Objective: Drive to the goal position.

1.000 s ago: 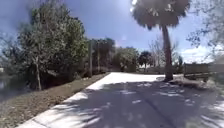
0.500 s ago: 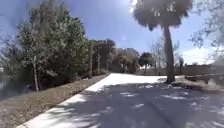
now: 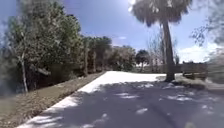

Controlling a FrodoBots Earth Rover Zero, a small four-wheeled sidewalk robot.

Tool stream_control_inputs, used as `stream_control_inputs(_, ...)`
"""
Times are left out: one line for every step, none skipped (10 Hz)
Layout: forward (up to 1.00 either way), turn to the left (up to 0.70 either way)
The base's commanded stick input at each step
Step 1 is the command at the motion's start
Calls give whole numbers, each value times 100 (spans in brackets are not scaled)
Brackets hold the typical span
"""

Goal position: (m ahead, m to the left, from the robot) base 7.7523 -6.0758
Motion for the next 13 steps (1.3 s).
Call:
stream_control_inputs(70, 0)
stream_control_inputs(70, 0)
stream_control_inputs(70, 0)
stream_control_inputs(70, 0)
stream_control_inputs(70, 0)
stream_control_inputs(70, 0)
stream_control_inputs(70, 0)
stream_control_inputs(70, 0)
stream_control_inputs(70, 0)
stream_control_inputs(70, -9)
stream_control_inputs(70, -35)
stream_control_inputs(70, -8)
stream_control_inputs(70, 0)
